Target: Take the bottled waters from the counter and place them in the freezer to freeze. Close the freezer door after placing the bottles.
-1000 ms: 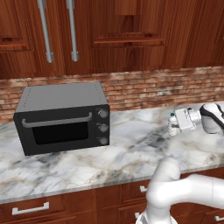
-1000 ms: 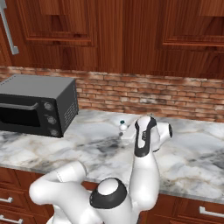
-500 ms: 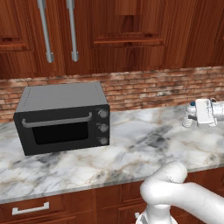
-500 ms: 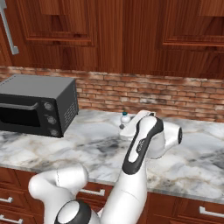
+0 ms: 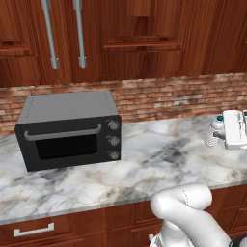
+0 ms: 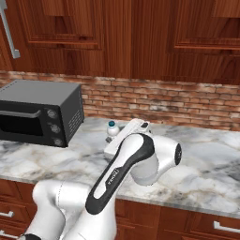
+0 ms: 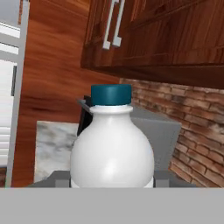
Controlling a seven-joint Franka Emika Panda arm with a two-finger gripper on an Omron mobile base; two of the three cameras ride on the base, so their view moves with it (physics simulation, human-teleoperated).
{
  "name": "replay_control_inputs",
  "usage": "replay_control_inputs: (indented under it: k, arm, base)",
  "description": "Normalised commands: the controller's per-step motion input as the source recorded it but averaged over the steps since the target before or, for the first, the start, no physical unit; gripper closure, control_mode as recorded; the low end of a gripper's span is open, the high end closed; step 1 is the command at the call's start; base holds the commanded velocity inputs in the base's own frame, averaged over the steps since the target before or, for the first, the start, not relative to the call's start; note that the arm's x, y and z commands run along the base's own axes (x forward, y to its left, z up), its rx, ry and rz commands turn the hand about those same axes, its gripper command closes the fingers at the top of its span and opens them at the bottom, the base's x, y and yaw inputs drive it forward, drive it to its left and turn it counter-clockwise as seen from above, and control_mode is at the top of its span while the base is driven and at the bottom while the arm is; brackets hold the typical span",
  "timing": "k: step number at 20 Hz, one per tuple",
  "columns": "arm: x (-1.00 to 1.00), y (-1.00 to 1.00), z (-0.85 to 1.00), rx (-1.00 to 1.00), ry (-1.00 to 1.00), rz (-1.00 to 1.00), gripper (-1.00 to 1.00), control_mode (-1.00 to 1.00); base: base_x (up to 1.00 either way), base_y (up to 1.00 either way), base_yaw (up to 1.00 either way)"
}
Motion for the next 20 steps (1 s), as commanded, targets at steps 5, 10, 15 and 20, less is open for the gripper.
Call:
replay_control_inputs:
  k: [5, 10, 15, 20]
  arm:
    - [-0.99, 0.67, 0.47, 0.00, 0.02, 0.01, 1.00, -1.00]
    - [-0.45, 0.50, 0.12, 0.00, 0.08, 0.00, 1.00, -1.00]
    - [-0.03, 0.15, 0.00, 0.08, 0.07, 0.01, 1.00, -1.00]
    - [-0.04, 0.01, 0.00, 0.13, 0.00, 0.10, 1.00, -1.00]
  base:
    - [0.00, 0.00, 0.00]
    - [0.00, 0.00, 0.00]
    - [0.00, 0.00, 0.00]
    - [0.00, 0.00, 0.00]
